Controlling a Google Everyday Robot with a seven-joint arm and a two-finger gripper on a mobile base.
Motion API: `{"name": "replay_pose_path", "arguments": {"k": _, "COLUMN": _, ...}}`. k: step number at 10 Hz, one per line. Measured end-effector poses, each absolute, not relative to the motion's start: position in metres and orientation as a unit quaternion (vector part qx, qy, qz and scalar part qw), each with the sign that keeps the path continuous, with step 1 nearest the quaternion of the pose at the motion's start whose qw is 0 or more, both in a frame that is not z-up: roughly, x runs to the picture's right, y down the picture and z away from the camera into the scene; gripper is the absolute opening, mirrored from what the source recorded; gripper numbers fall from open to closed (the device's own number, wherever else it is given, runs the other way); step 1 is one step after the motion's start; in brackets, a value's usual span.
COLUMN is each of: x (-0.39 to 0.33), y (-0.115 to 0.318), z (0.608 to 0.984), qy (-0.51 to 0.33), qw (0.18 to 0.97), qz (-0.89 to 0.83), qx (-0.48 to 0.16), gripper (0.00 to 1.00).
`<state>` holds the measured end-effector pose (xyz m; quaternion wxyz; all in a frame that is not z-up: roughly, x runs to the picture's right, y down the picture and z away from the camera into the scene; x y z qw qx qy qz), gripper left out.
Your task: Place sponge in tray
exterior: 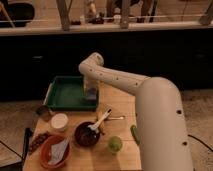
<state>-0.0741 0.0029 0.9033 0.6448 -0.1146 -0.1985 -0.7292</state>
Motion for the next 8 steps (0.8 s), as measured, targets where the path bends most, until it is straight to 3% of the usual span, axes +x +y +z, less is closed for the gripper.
{"name": "replay_pose_path", "arguments": {"k": 8, "x": -0.099, "y": 0.006, "z": 0.914, "qy": -0.217, "qw": 0.651, "qz": -0.715, "qx": -0.132, "gripper": 0.00}}
